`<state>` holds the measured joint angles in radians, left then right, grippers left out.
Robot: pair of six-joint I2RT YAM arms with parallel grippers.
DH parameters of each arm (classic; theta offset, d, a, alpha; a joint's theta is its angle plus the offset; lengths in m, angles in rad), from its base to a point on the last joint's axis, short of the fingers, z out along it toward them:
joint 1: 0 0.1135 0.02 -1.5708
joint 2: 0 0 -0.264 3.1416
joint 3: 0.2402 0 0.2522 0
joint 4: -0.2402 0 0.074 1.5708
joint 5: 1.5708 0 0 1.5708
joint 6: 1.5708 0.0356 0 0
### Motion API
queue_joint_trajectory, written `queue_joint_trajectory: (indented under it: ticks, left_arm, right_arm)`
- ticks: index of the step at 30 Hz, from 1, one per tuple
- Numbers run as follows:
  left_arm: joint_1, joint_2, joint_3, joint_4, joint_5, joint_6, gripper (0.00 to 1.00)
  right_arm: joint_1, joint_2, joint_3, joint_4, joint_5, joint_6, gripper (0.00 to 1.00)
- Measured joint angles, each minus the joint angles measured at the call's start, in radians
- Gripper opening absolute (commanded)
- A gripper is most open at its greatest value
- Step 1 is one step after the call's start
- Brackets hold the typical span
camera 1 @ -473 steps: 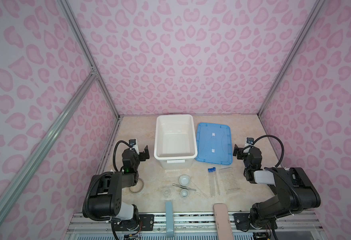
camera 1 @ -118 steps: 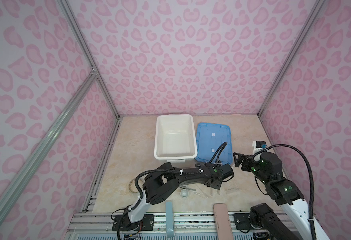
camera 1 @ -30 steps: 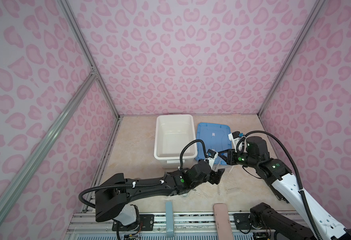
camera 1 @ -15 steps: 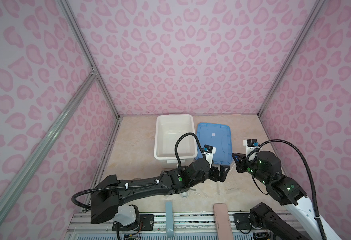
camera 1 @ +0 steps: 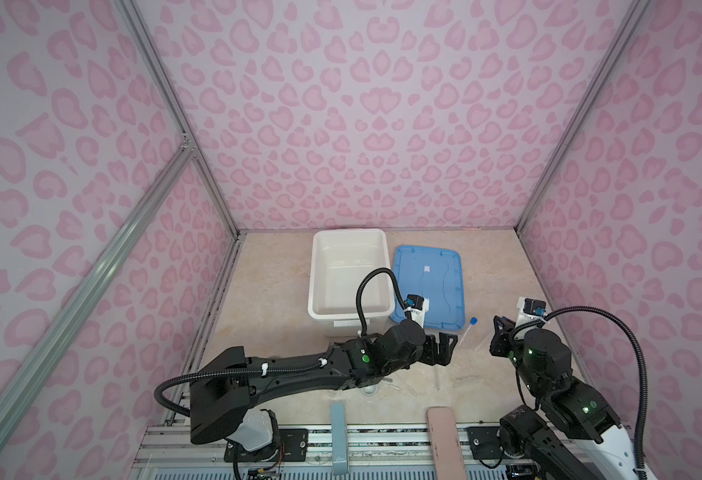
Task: Organize the chemistry lab equipment
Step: 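Pull the blue cap off the tube with the right gripper, moving away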
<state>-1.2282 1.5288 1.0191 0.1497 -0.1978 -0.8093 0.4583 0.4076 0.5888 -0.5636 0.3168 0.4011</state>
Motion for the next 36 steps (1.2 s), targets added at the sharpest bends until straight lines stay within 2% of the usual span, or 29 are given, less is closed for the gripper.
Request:
queue_joint_trajectory:
  ticks: [16, 36]
  left_arm:
    - [-0.005, 0.023, 0.0, -0.002, 0.014, -0.008, 0.98]
    - [-0.008, 0.047, 0.005, 0.002, 0.014, -0.011, 0.98]
  right_arm:
    - [0.056, -0.059, -0.17, 0.117, 0.051, 0.006, 0.14]
    - [0.064, -0.085, -0.239, 0.193, 0.069, 0.006, 0.14]
